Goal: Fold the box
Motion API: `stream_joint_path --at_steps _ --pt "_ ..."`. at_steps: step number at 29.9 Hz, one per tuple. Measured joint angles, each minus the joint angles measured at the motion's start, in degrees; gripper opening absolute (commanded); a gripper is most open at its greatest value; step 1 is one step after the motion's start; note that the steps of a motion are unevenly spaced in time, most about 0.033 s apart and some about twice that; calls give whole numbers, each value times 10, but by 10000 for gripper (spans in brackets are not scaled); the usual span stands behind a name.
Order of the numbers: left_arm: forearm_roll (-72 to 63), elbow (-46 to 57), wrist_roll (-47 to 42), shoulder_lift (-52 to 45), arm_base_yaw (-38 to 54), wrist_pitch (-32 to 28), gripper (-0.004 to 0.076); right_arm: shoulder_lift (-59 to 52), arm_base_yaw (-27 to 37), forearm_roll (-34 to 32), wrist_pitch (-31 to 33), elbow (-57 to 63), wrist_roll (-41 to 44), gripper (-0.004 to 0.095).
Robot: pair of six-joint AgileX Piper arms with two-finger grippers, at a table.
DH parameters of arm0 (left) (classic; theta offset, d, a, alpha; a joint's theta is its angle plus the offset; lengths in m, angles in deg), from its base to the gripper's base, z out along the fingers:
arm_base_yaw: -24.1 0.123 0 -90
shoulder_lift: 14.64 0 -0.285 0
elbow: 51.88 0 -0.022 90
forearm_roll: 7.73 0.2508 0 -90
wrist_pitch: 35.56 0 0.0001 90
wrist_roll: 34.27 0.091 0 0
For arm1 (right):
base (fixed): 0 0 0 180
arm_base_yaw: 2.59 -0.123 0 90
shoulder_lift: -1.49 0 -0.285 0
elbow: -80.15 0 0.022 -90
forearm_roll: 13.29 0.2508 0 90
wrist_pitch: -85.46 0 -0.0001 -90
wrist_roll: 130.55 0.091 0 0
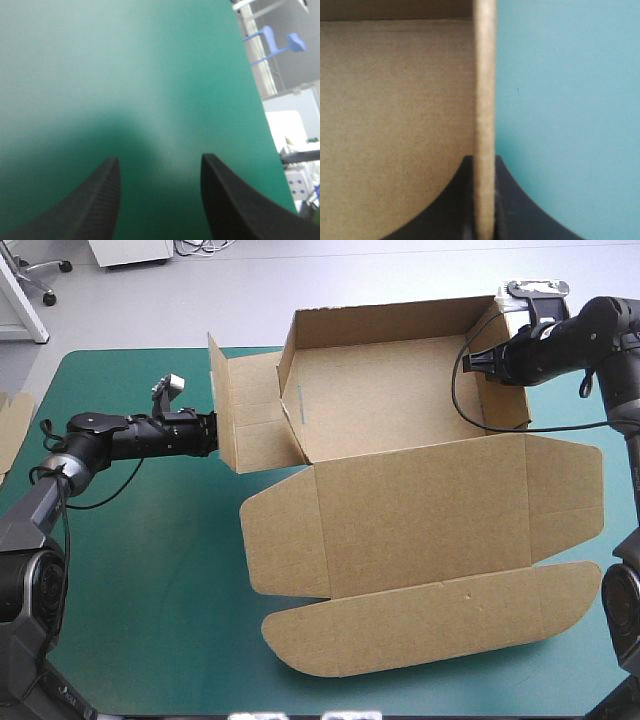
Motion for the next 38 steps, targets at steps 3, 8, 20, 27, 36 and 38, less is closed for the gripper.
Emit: stream_joint_path --at_steps 3,8,20,27,36,38 --pt "-43 0 23 0 -19 29 360 0 0 -1 0 0 0 -34" --pt "-103 -4 44 0 -25 78 365 0 0 -1 0 0 0 -34" --pt "-201 -28 63 -30 -25 95 364 0 0 0 -4 0 2 -34" --pt "-203 -62 62 -64 -27 102 364 0 0 -1 -5 0 2 -34" --pt "-143 -88 43 -73 -72 108 370 0 0 -2 -5 0 2 -34" --pt "-127 -98 29 -74 -75 110 370 0 0 -3 -4 0 2 -34"
